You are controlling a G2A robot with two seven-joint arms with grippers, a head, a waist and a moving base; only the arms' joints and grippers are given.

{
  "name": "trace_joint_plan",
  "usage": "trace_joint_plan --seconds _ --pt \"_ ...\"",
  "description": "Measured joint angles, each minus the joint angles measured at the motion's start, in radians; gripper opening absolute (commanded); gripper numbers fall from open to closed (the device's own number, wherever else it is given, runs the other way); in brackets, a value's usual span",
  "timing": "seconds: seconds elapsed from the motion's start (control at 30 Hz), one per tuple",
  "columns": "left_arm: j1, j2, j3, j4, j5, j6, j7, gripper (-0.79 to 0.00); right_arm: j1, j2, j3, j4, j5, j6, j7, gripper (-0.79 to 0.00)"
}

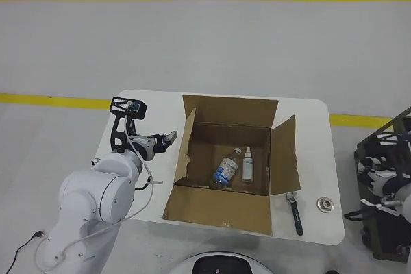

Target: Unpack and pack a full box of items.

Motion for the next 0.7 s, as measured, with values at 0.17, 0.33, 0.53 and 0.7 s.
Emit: trace_joint_plan --seconds 0.17,0.33,0.53,0.7 --pt "0.000 0.000 0.000 0.000 0.000 0.000 0.000 0.000 -0.054 0.014 -0.061 0.060 -0.061 -0.106 0.015 -0.785" --pt "0.000 0.000 0.000 0.000 0.000 0.000 0.000 0.000 -0.087 0.025 -0.143 0.127 -0.124 -0.164 0.011 -0.785" --pt "0.000 0.000 0.000 0.000 0.000 0.000 0.000 0.000 -0.093 0.026 -0.164 0.146 -0.146 -0.157 0.007 -0.785" --pt "0.000 0.000 0.000 0.000 0.000 0.000 0.000 0.000 -0.093 0.026 -0.164 0.145 -0.145 -0.157 0.007 -0.785"
